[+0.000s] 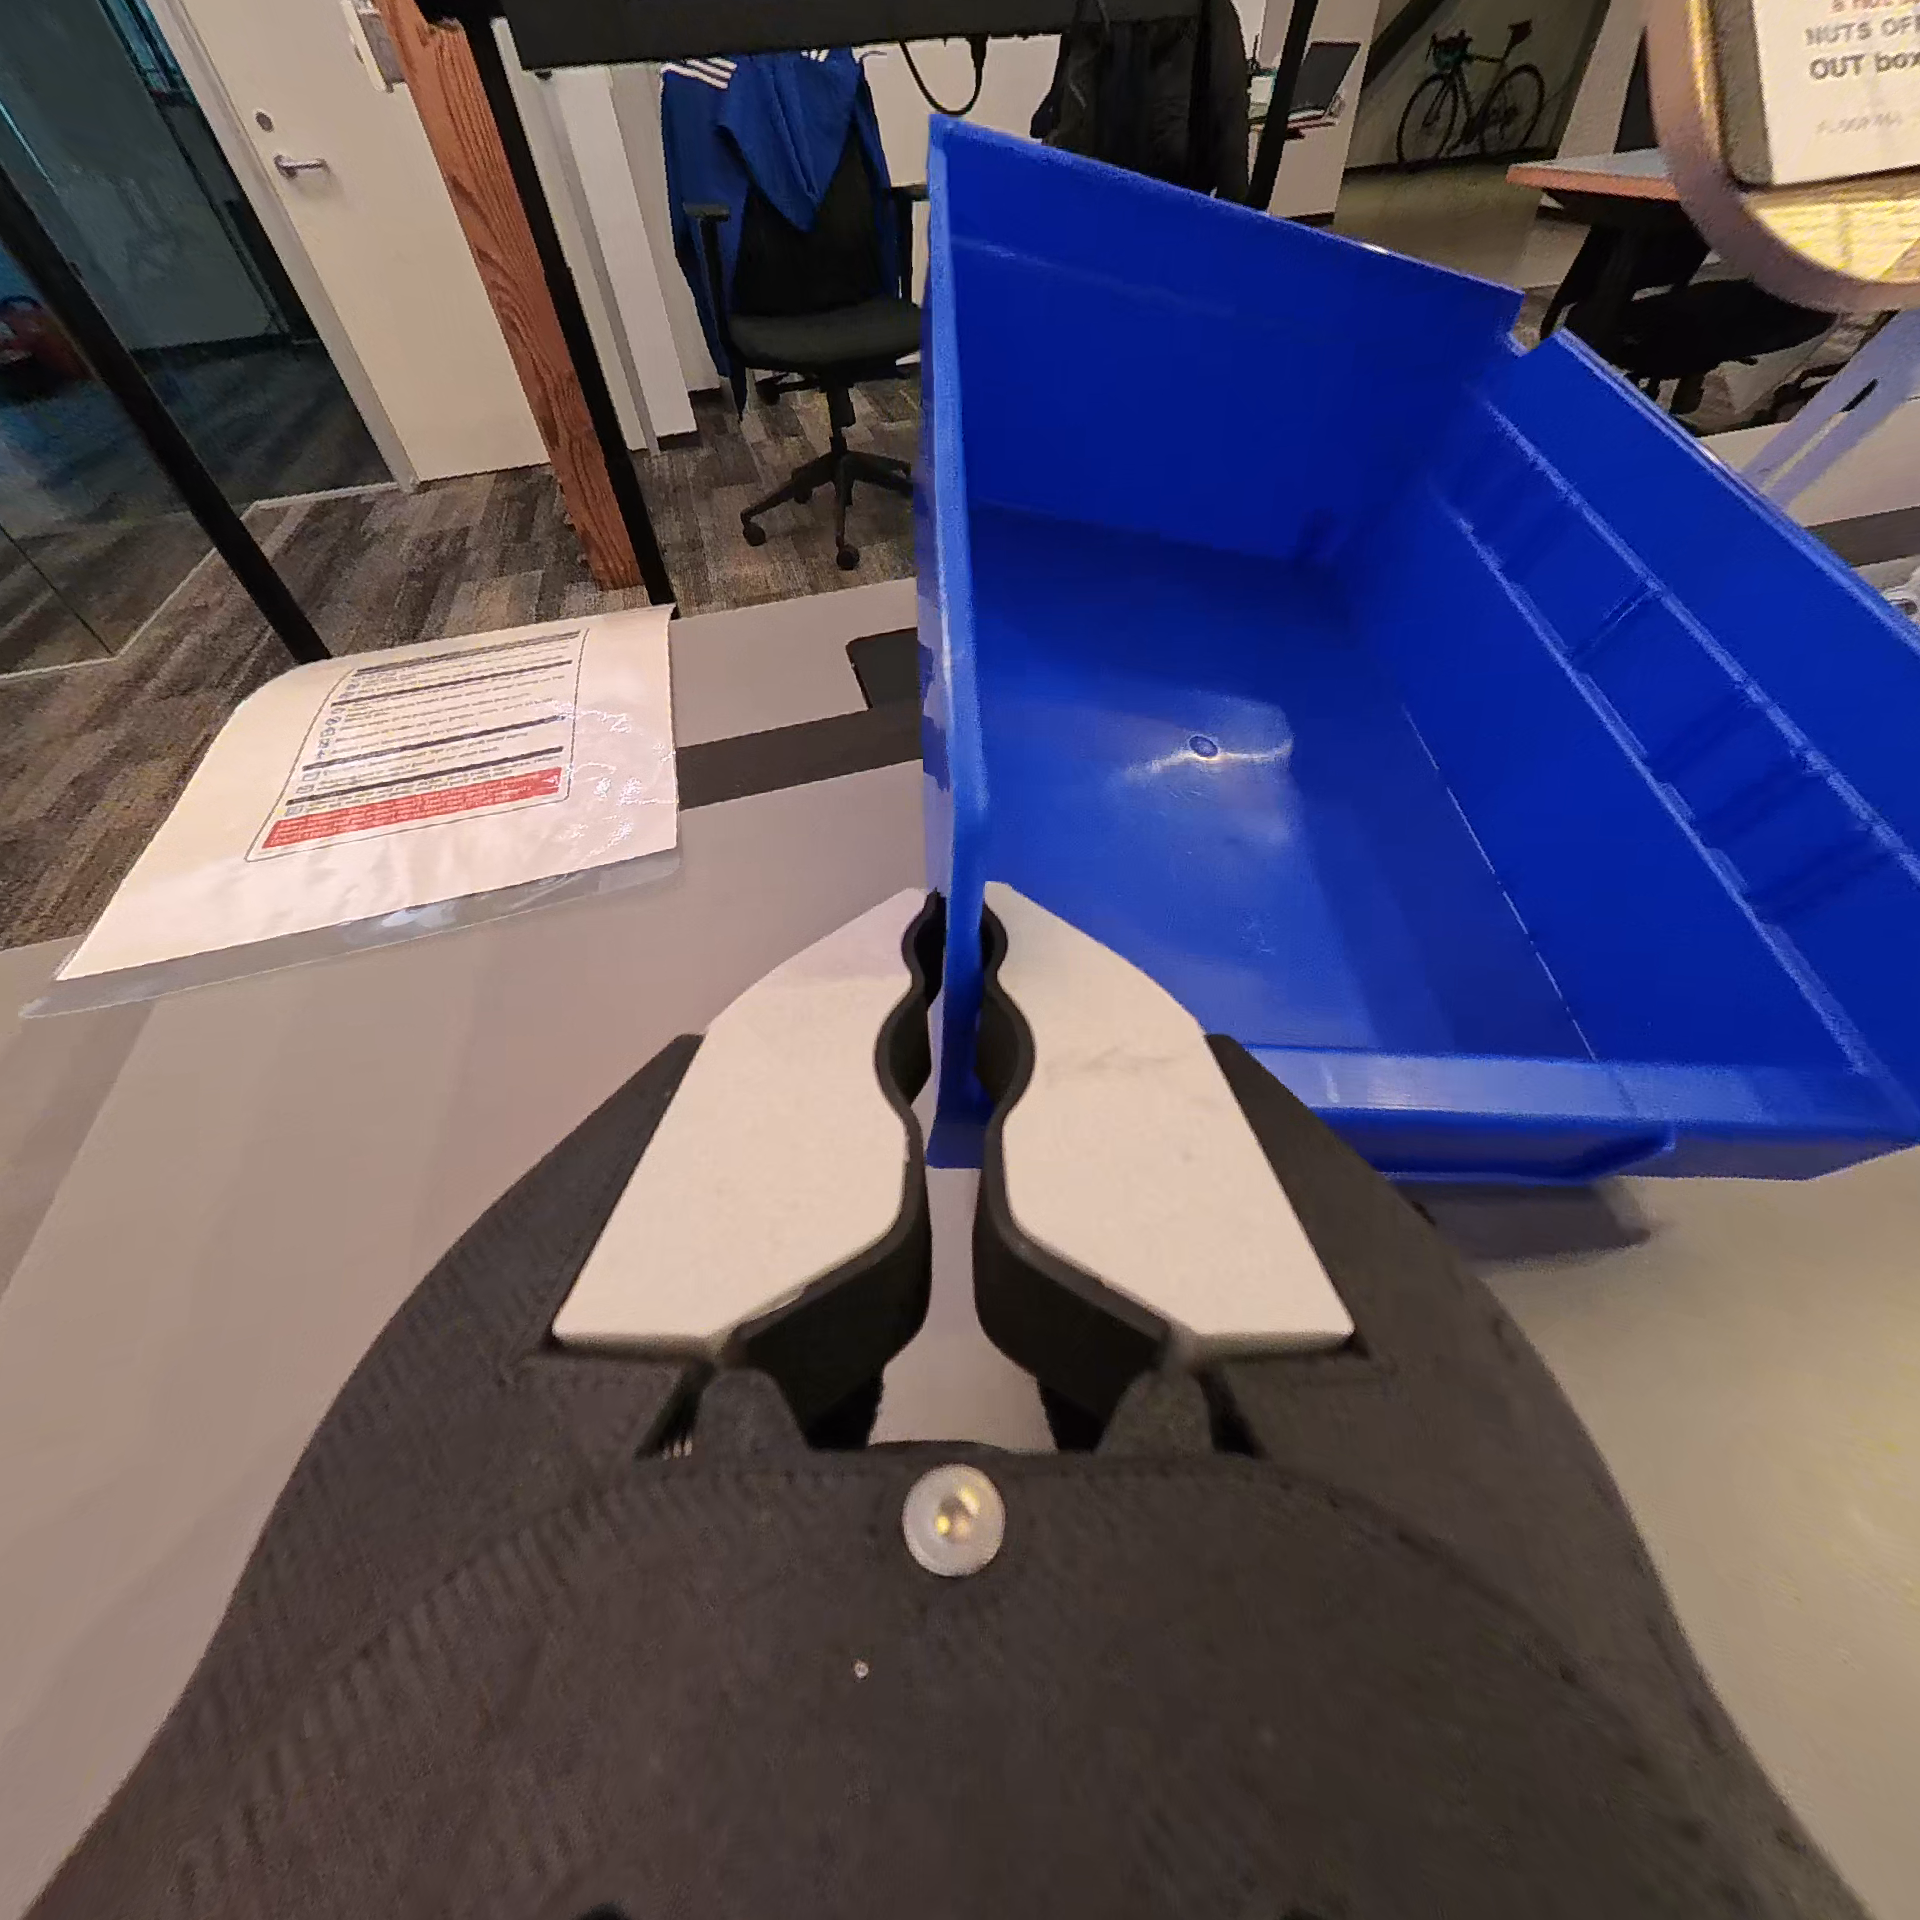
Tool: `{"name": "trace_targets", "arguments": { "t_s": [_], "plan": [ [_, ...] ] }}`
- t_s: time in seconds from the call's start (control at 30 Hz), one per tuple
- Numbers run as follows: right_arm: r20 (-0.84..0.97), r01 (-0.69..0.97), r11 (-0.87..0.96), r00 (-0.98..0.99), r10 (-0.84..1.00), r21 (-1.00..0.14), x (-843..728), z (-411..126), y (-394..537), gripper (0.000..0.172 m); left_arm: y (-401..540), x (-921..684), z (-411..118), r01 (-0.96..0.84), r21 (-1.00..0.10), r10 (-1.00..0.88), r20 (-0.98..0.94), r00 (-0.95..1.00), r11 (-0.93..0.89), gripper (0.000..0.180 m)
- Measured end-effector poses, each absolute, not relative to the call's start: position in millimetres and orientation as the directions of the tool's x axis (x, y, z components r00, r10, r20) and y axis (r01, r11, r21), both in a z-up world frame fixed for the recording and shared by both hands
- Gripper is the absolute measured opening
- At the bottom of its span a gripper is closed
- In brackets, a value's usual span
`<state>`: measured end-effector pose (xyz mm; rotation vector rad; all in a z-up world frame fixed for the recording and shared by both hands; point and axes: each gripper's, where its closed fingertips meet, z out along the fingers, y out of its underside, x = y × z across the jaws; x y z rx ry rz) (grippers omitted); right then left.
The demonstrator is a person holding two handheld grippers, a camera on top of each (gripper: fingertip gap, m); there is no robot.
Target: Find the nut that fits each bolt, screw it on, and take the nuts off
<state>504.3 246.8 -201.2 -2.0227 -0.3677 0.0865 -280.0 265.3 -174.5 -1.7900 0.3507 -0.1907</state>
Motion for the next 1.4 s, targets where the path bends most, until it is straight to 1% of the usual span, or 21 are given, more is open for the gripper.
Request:
{"name": "trace_targets", "arguments": {
  "t_s": [0.23, 0.4, 0.53, 0.7, 1.03, 1.3, 1.4],
  "plan": [
    [0.097, 0.234, -0.423, 0.942, 0.322, -0.875, 489, -202, 211, 0.008, 260, -279, -170, -0.141, -0.970, -0.347, -0.065, 0.936, -0.196, 0.003],
    [0.113, 0.273, -0.444, 0.928, 0.355, -0.853, 467, -202, 174, 0.008, 257, -283, -169, -0.126, -0.972, -0.335, -0.054, 0.940, -0.197, 0.003],
    [0.082, 0.270, -0.472, 0.921, 0.381, -0.839, 453, -202, 151, 0.008, 255, -285, -167, -0.126, -0.973, -0.327, -0.057, 0.943, -0.194, 0.003],
    [0.089, 0.307, -0.485, 0.903, 0.420, -0.819, 445, -203, 131, 0.008, 250, -290, -168, -0.119, -0.972, -0.309, -0.051, 0.950, -0.205, 0.003],
    [0.042, 0.347, -0.473, 0.838, 0.544, -0.809, 426, -203, 104, 0.008, 227, -310, -166, -0.096, -0.976, -0.261, -0.042, 0.965, -0.197, 0.003],
    [0.054, 0.425, -0.420, 0.752, 0.657, -0.802, 396, -203, 87, 0.008, 199, -321, -162, -0.099, -0.979, -0.259, -0.051, 0.964, -0.177, 0.003],
    [0.011, 0.421, -0.415, 0.713, 0.701, -0.807, 376, -203, 83, 0.008, 182, -328, -164, -0.101, -0.978, -0.248, -0.053, 0.967, -0.185, 0.003]
  ]
}}
